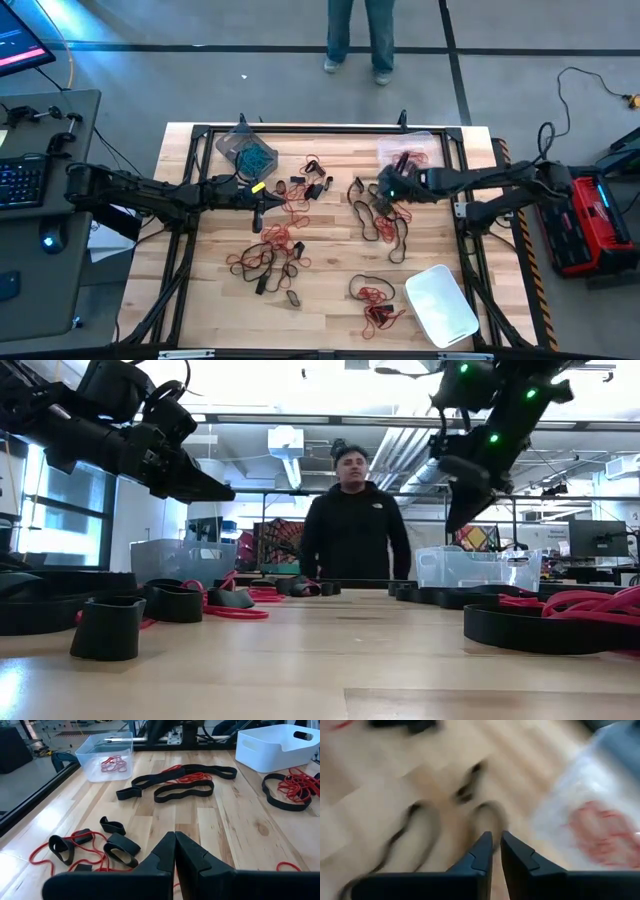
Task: Sort rubber bands into baskets
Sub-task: Put the red rubber band into the transparent bin
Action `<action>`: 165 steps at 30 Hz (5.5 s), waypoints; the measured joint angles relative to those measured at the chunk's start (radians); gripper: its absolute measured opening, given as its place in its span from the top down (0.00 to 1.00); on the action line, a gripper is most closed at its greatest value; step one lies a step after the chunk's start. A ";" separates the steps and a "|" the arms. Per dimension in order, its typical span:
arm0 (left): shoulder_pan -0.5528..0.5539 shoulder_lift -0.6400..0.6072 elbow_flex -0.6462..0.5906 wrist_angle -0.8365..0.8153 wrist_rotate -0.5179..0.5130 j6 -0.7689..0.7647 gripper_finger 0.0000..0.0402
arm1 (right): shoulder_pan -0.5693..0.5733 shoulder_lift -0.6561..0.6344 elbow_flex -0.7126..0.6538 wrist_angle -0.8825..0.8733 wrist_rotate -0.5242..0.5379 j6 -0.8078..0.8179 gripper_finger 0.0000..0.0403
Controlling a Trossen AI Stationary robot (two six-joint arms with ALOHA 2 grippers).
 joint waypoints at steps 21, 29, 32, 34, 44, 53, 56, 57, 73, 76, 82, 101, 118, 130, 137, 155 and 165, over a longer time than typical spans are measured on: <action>0.000 0.000 0.000 0.000 0.000 -0.001 1.00 | 0.136 0.186 0.000 -0.146 -0.061 0.339 0.93; 0.000 0.000 0.000 0.000 0.000 -0.001 1.00 | 0.136 0.226 0.000 -0.146 -0.073 0.378 0.93; 0.000 0.000 0.000 0.000 0.000 -0.001 1.00 | 0.136 0.226 0.000 -0.146 -0.073 0.379 0.93; 0.000 0.000 0.000 -0.001 0.000 -0.001 1.00 | 0.136 0.226 0.000 -0.146 -0.073 0.379 0.93; 0.000 0.000 0.000 -0.002 0.000 -0.009 1.00 | 0.137 0.226 0.000 -0.167 -0.081 0.378 0.93; 0.000 0.000 0.000 -0.002 0.000 -0.009 1.00 | 0.137 0.226 0.000 -0.168 -0.084 0.363 0.93; 0.000 0.000 0.000 -0.002 0.000 -0.009 1.00 | 0.137 0.226 0.000 -0.168 -0.084 0.353 0.93; 0.000 0.000 0.000 -0.002 0.000 -0.009 1.00 | 0.137 0.226 0.000 -0.168 -0.084 0.353 0.93; 0.000 0.000 0.000 -0.002 0.000 -0.009 1.00 | 0.181 0.226 0.000 -0.167 -0.084 0.352 0.93; 0.000 0.000 0.000 -0.002 0.000 -0.009 1.00 | 0.183 0.226 0.000 -0.167 -0.084 0.352 0.93; 0.000 0.000 0.000 -0.002 0.000 -0.009 1.00 | 0.182 0.225 0.000 -0.165 -0.070 0.355 0.84; 0.000 0.000 0.000 -0.002 0.000 -0.013 1.00 | 0.140 0.225 0.000 -0.195 -0.134 0.353 0.77; 0.000 0.000 0.000 -0.002 0.000 -0.013 1.00 | 0.150 0.224 0.001 -0.229 -0.157 0.307 1.00; 0.000 0.000 0.000 -0.002 0.001 -0.013 1.00 | 0.215 0.208 0.071 -0.302 -0.105 0.334 1.00; 0.000 0.000 0.000 -0.001 0.001 -0.017 1.00 | 0.251 0.208 0.190 -0.394 -0.010 0.326 1.00; 0.000 0.000 0.000 -0.014 0.001 -0.017 1.00 | 0.251 0.209 0.210 -0.339 -0.003 0.333 1.00; 0.000 0.000 0.000 -0.014 0.001 -0.017 1.00 | 0.251 0.218 0.210 -0.339 0.003 0.389 0.96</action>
